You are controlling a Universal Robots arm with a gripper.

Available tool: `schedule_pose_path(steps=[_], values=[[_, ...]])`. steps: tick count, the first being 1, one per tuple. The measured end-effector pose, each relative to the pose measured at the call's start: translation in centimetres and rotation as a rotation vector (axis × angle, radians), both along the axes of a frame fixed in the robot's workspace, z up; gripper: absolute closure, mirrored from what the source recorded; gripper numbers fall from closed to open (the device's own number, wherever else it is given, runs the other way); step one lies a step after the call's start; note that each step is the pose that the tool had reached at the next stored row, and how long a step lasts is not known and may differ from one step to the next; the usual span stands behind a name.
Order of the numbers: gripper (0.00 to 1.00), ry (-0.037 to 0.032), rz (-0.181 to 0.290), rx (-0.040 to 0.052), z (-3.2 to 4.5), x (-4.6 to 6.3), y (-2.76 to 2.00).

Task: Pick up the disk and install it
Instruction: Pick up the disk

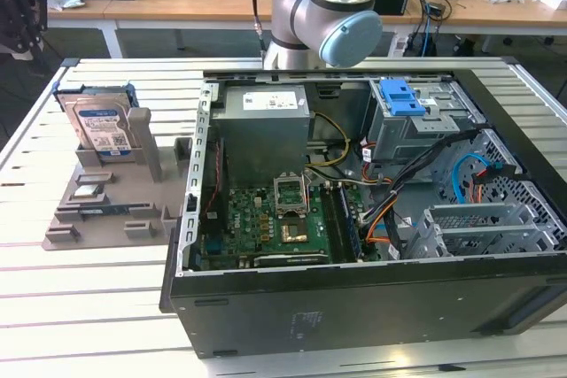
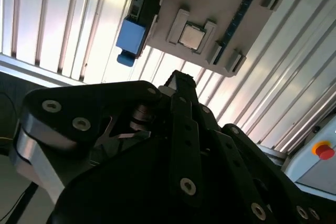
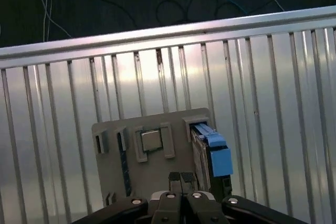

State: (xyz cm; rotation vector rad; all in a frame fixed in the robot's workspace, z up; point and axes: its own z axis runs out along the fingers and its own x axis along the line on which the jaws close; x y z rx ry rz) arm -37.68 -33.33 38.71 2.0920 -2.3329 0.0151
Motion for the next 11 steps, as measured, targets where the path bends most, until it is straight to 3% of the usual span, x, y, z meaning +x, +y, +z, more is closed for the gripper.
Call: schedule_pose_path(steps=[3, 8, 11], values=[[0.89, 0.0000, 0.028, 0.0000, 0.00, 0.00, 0.00], [0.89, 0.0000, 0.037, 0.0000, 0.00, 0.00, 0.00], [0.71, 0.0000, 0.041, 0.0000, 0.00, 0.00, 0.00]])
